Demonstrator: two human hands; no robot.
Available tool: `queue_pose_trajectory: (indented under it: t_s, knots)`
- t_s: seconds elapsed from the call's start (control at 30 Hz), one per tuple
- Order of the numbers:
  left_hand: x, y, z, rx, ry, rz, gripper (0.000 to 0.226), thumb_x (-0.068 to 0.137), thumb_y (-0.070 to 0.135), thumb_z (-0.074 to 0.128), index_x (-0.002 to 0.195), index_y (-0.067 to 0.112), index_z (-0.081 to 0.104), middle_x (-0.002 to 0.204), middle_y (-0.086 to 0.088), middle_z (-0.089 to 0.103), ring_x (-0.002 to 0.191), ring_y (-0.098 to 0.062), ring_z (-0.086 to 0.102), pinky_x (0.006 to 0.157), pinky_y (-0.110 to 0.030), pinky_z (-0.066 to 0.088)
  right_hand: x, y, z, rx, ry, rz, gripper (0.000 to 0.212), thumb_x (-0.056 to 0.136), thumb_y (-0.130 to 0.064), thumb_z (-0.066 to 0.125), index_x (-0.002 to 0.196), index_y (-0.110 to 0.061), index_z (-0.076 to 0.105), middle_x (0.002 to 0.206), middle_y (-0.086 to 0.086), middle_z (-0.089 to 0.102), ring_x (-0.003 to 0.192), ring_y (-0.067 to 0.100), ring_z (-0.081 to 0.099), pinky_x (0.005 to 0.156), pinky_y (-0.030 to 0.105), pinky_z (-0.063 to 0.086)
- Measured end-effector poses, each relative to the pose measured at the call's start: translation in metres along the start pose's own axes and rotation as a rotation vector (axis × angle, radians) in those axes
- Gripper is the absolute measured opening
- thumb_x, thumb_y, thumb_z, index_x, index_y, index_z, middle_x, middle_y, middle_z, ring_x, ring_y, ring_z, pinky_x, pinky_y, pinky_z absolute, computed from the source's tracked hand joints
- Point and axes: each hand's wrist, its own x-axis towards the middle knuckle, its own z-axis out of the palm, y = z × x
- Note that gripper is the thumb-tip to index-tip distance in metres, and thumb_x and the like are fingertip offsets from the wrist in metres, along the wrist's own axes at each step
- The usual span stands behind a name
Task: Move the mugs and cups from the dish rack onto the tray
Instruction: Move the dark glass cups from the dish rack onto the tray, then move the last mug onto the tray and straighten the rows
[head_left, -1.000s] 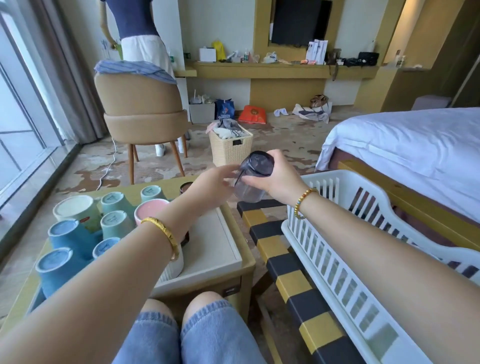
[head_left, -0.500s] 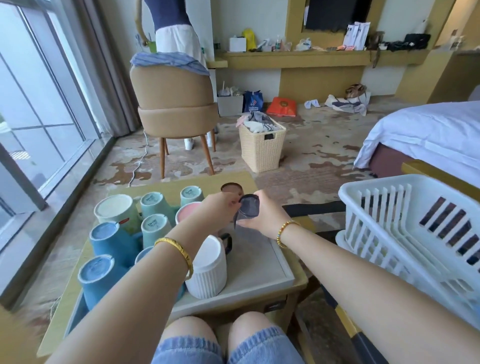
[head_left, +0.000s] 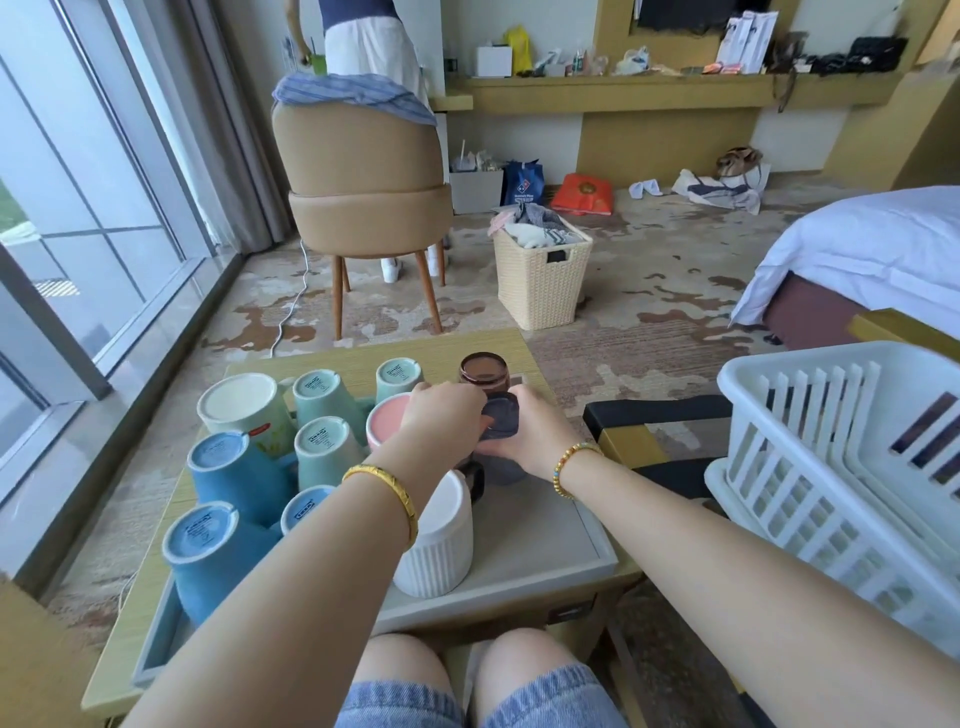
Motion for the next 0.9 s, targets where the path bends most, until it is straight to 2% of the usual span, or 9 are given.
queue_pose_trajectory:
  t_s: [0.13,0.23,0.33,0.47,0.57,0.7,0.8,0.9]
  knots:
    - [0.003,0.000,0.006,-0.054,0.023,-0.010,0.030,0.094,0.037,0.042,0.099,0.013,0.059,0.104,-0.009,0.064,0.099,-0.029,0.057,0.074,-0.032,0.031,0.000,0.001,0.001,-0.009,0.009,-0.019,0.082,0.070,-0.039,0.078,0.135,-0.009,0.038,0.138,0.008,0.048,0.123,0.026,0.049,0.097,0.035,0.043]
    - [0.004,0.000,0.006,-0.088,-0.002,-0.008,0.033,0.089,0.045,0.049,0.097,0.015,0.057,0.100,-0.007,0.062,0.097,-0.029,0.058,0.072,-0.031,0.032,-0.002,0.004,-0.002,-0.006,-0.020,-0.023,0.080,0.072,-0.033,0.078,0.135,-0.011,0.035,0.138,0.008,0.046,0.122,0.026,0.048,0.095,0.034,0.042]
    - [0.002,0.002,0.007,-0.069,-0.004,-0.009,0.032,0.090,0.039,0.053,0.107,0.012,0.056,0.110,-0.009,0.061,0.104,-0.029,0.055,0.075,-0.030,0.031,-0.008,0.010,-0.005,0.005,-0.066,-0.011,0.067,0.077,-0.020,0.074,0.131,-0.013,0.034,0.128,0.011,0.053,0.111,0.029,0.055,0.090,0.036,0.049]
    - [-0.008,0.012,0.002,-0.051,-0.027,-0.023,0.033,0.092,0.032,0.050,0.115,0.009,0.055,0.118,-0.012,0.058,0.113,-0.031,0.049,0.080,-0.031,0.036,-0.020,0.012,-0.019,-0.152,-0.135,0.020,0.072,0.087,-0.017,0.062,0.145,-0.016,0.019,0.141,0.012,0.045,0.121,0.031,0.051,0.098,0.039,0.046]
    - [-0.019,0.026,-0.012,-0.068,0.037,0.003,0.033,0.094,0.035,0.045,0.114,0.011,0.055,0.121,-0.011,0.056,0.115,-0.031,0.047,0.088,-0.035,0.040,-0.033,0.010,-0.042,-0.121,-0.096,0.022,0.058,0.092,-0.021,0.055,0.143,-0.013,0.029,0.144,0.009,0.043,0.128,0.026,0.046,0.104,0.037,0.041]
    - [-0.028,0.061,-0.042,-0.186,0.122,0.022,0.031,0.095,0.026,0.038,0.117,0.011,0.053,0.121,-0.011,0.054,0.115,-0.031,0.046,0.087,-0.039,0.042,-0.063,0.011,-0.083,-0.044,0.051,-0.008,0.027,0.095,-0.026,0.047,0.118,-0.017,0.057,0.118,0.004,0.064,0.102,0.017,0.059,0.085,0.029,0.048]
    - [-0.035,0.098,-0.064,-0.301,0.172,0.062,0.029,0.095,0.022,0.036,0.115,0.009,0.054,0.115,-0.013,0.056,0.110,-0.031,0.050,0.080,-0.040,0.045,-0.090,0.018,-0.116,-0.016,0.180,-0.027,0.021,0.096,-0.024,0.043,0.104,-0.021,0.062,0.098,-0.001,0.068,0.088,0.015,0.063,0.074,0.030,0.052]
    - [-0.046,0.143,-0.079,-0.338,0.209,0.152,0.024,0.093,0.013,0.038,0.109,0.010,0.055,0.105,-0.013,0.058,0.101,-0.031,0.053,0.076,-0.040,0.049,-0.120,0.034,-0.147,0.004,0.329,-0.002,0.020,0.097,-0.026,0.041,0.091,-0.025,0.061,0.083,-0.009,0.066,0.074,0.011,0.061,0.057,0.025,0.048]
